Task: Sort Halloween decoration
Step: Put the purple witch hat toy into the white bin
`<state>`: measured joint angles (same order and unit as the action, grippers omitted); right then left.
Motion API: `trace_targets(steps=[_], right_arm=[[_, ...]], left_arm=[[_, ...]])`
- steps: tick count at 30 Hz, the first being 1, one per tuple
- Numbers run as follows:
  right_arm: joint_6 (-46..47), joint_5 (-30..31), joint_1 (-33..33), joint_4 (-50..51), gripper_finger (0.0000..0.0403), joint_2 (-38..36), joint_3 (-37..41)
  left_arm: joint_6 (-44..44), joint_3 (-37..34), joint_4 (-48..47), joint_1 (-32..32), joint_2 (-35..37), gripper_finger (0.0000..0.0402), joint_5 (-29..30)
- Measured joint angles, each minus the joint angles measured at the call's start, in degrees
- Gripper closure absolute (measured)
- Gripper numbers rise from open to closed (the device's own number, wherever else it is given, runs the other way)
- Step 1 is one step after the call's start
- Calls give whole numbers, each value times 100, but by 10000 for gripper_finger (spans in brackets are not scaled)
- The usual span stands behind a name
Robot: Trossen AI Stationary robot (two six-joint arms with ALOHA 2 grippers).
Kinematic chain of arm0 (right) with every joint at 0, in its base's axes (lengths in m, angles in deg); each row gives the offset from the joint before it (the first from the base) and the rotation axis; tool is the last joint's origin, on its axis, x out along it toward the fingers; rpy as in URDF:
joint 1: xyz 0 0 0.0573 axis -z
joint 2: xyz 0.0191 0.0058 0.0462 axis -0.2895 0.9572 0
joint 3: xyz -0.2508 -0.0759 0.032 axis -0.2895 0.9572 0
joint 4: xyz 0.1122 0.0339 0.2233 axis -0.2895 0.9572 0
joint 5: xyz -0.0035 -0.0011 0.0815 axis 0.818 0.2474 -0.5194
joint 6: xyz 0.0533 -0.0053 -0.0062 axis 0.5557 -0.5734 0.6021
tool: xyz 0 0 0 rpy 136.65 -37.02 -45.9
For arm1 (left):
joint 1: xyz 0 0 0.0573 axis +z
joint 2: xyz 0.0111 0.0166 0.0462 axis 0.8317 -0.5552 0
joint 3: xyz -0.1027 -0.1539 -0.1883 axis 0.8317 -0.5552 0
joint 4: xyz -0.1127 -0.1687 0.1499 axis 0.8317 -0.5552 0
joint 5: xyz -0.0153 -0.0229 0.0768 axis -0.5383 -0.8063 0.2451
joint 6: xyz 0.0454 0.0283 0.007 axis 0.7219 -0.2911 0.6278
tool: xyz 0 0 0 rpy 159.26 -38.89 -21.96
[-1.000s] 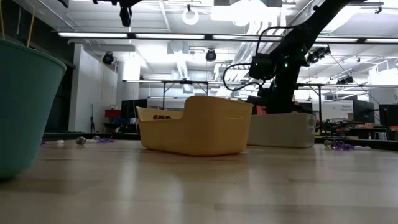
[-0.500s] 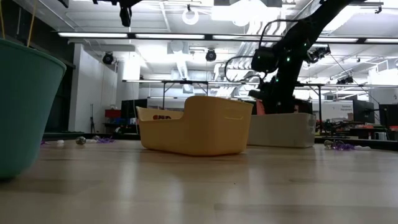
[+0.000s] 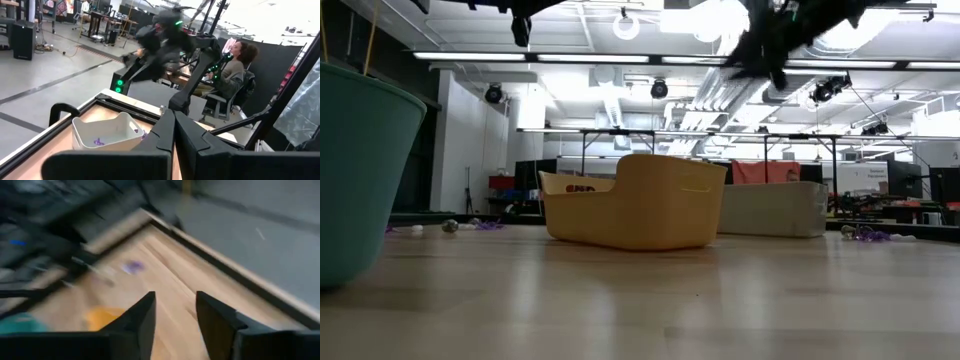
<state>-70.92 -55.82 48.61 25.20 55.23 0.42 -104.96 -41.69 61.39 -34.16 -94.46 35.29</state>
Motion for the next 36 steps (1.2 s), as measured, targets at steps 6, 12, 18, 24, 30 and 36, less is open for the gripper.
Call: trace_targets(steps=[6,12,18,24,30,36], right_arm=[[-206,-55,-787,-1121,381,-285,0],[-462,-475,-1312,-1757,389,-59,4],[-651,-447,-1460,-2019,398,-26,4],[-909,-616,-1473,-2122,400,-36,4],[-1124,-621,-1497,-2087,401,-30,4],[-1142,-534,-1497,-2076,401,-30,4]], left_arm=[[144,0,4,0,0,401,3],[150,0,9,0,0,401,3],[150,0,7,0,0,401,1],[151,0,12,0,0,401,3],[151,0,68,0,-2,401,31],[-240,186,-156,0,-73,401,820]])
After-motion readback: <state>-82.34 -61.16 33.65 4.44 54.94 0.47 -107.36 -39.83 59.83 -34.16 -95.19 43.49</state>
